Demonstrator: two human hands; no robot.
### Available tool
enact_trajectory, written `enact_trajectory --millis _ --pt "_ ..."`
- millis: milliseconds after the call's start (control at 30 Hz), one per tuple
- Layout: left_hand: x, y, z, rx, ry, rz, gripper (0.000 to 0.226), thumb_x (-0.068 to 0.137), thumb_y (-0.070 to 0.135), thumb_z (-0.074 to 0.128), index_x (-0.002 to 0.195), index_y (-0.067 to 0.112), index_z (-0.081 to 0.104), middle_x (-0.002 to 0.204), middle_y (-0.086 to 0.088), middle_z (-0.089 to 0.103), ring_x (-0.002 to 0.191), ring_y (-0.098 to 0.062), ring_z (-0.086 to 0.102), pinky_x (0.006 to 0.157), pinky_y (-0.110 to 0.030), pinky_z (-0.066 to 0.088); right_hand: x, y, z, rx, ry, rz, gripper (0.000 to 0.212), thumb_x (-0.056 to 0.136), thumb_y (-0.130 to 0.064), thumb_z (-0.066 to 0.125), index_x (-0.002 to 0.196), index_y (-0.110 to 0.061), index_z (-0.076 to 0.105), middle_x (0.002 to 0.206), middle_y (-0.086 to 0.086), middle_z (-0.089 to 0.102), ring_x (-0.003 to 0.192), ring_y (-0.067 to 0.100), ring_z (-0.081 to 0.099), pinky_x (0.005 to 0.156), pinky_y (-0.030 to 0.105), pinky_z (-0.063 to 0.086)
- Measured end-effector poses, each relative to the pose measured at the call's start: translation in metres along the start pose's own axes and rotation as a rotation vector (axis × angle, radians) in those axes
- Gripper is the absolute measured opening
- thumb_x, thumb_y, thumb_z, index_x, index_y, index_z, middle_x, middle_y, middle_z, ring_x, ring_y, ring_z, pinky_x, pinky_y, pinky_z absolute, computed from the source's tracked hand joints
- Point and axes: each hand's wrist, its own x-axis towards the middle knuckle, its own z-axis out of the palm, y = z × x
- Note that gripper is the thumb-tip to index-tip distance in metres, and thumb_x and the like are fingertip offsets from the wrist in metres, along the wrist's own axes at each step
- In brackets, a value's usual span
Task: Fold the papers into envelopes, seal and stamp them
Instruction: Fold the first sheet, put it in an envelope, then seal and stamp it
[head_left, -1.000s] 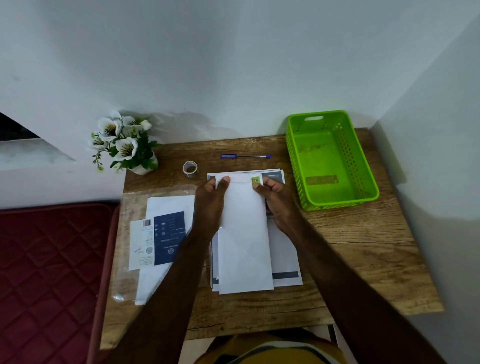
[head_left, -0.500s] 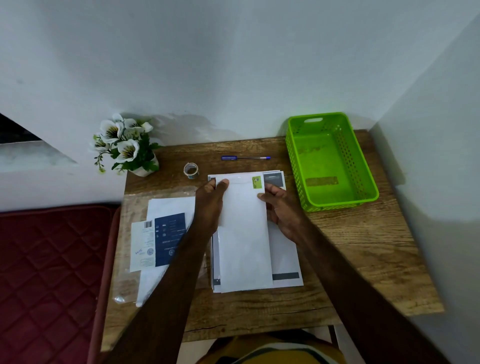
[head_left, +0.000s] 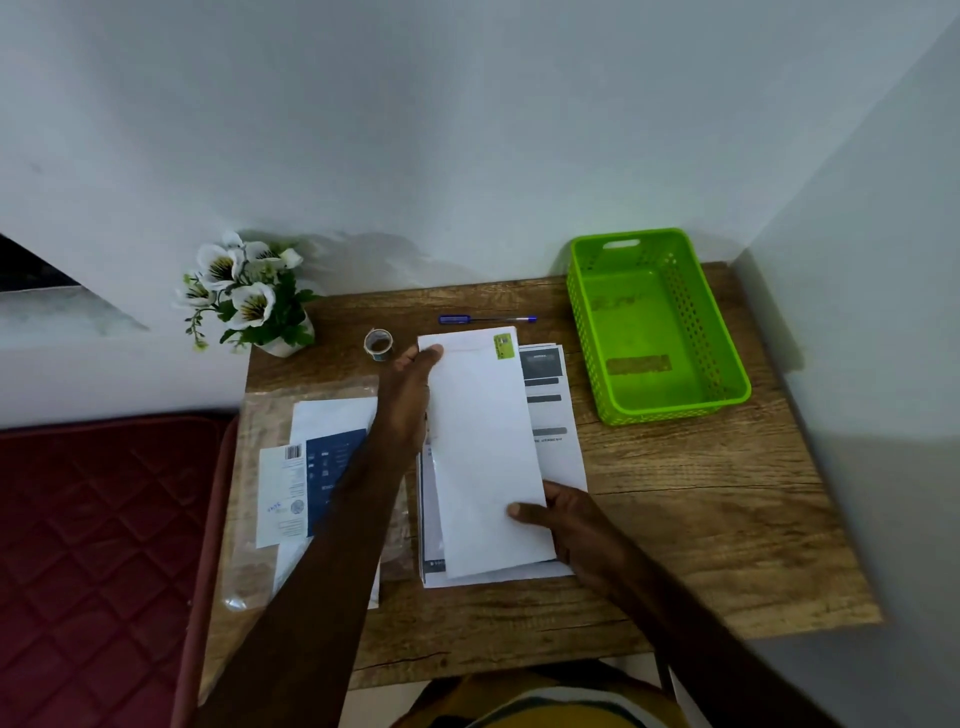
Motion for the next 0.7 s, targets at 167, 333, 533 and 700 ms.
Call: enact_trajectory --millis 167,333,533,700 --pt "-0.002 -0.002 0.001 -0.020 -0.021 -0.011 0.009 0.104 0.026 0.056 0.107 0.026 0.065 0.088 0.013 0.077 0.078 -0.008 0.076 0.062 -0.025 0.060 -0.008 0.013 0.000 0.031 0.037 0.019 0.029 0.090 -0.013 0.071 0.119 -0.010 0.071 0.118 0.010 0.075 0.108 0.026 0.072 0.086 0.041 0.060" --pt "-0.004 -0.002 0.003 -0.029 -0.029 -0.013 0.012 0.104 0.026 0.057 0.113 0.025 0.064 0.098 0.007 0.077 0.084 -0.012 0.077 0.066 -0.028 0.061 -0.013 0.013 0.003 0.029 0.051 0.004 0.026 0.092 -0.014 0.070 0.118 -0.012 0.072 0.117 0.009 0.076 0.107 0.025 0.073 0.083 0.039 0.061" --pt "-0.003 0.006 0.001 -0.068 -0.042 0.036 0.027 0.102 0.032 0.059 0.125 0.018 0.065 0.115 -0.007 0.076 0.097 -0.025 0.075 0.077 -0.040 0.062 -0.051 -0.035 0.009 -0.140 0.302 -0.301 0.017 0.091 -0.010 0.072 0.104 -0.020 0.077 0.103 0.006 0.079 0.094 0.022 0.076 0.076 0.032 0.062" --pt "-0.004 0.004 -0.007 -0.098 -0.123 0.064 0.028 0.105 0.031 0.053 0.129 0.018 0.060 0.124 -0.007 0.073 0.107 -0.027 0.073 0.078 -0.036 0.062 -0.098 -0.103 0.002 -0.358 0.660 -0.740 0.023 0.097 -0.011 0.067 0.119 -0.011 0.074 0.101 -0.006 0.079 0.090 0.004 0.074 0.076 0.016 0.057"
